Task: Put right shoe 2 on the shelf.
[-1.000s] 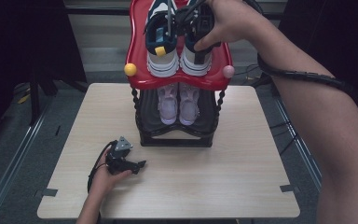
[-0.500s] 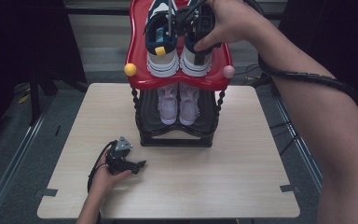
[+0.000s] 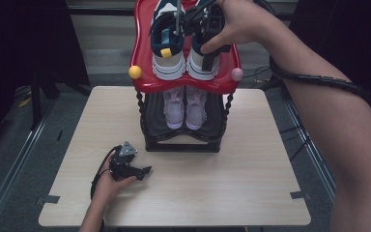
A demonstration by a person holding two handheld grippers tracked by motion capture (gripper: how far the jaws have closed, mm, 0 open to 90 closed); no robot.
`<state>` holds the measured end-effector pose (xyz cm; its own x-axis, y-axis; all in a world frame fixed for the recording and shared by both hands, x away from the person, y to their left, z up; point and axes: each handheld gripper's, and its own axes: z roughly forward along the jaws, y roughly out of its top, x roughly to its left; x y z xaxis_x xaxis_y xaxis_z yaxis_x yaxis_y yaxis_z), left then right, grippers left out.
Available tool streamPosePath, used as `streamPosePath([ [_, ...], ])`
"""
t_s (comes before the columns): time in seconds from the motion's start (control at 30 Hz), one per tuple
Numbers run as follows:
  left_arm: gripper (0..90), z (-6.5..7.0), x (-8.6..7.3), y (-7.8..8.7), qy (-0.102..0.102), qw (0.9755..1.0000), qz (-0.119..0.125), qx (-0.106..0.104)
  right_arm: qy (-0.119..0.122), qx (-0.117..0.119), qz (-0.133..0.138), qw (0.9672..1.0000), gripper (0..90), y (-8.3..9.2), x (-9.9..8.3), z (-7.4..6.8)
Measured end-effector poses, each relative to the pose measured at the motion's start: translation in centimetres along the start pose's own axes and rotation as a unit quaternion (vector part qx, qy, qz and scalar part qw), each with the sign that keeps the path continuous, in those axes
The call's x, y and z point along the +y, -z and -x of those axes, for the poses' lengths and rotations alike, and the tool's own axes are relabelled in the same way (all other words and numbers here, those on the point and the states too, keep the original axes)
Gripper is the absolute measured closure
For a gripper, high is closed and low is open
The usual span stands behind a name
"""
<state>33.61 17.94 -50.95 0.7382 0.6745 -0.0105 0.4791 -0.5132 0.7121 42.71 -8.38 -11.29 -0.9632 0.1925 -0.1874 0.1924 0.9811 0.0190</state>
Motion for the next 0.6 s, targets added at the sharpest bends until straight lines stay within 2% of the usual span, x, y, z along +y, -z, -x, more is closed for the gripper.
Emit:
streamPosePath([
  [0.03, 10.0, 0.0, 0.0, 0.0, -0.001, 1.0000, 0.000, 0.001, 0.000, 0.000, 0.000, 1.0000, 53.9, 0.0, 0.0, 0.0],
  [0.07, 10.0, 0.0, 0.0, 0.0, -0.001, 1.0000, 0.000, 0.001, -0.015, 0.000, 0.010, 0.9998, 46.0, 0.1, -0.2, 0.1],
  [0.1, 10.0, 0.0, 0.0, 0.0, 0.001, 1.0000, 0.000, 0.000, -0.017, 0.002, 0.014, 0.9997, 41.3, 0.2, -0.2, 0.2],
  [0.2, 10.0, 0.0, 0.0, 0.0, 0.000, 1.0000, 0.000, -0.001, -0.037, 0.002, 0.026, 0.9990, 32.8, 0.8, -0.4, 0.2],
  [0.3, 10.0, 0.0, 0.0, 0.0, 0.001, 1.0000, 0.001, -0.001, -0.036, 0.004, 0.034, 0.9987, 25.7, 1.2, -0.6, 0.1],
  [0.4, 10.0, 0.0, 0.0, 0.0, 0.001, 1.0000, 0.001, -0.001, -0.040, 0.012, 0.036, 0.9985, 23.4, 1.8, -0.9, 0.1],
  [0.5, 10.0, 0.0, 0.0, 0.0, 0.000, 1.0000, 0.001, -0.001, -0.046, 0.011, 0.035, 0.9983, 22.5, 2.2, -1.2, 0.0],
  [0.6, 10.0, 0.0, 0.0, 0.0, 0.001, 1.0000, 0.001, -0.002, -0.041, 0.011, 0.039, 0.9984, 21.2, 2.6, -1.5, 0.0],
])
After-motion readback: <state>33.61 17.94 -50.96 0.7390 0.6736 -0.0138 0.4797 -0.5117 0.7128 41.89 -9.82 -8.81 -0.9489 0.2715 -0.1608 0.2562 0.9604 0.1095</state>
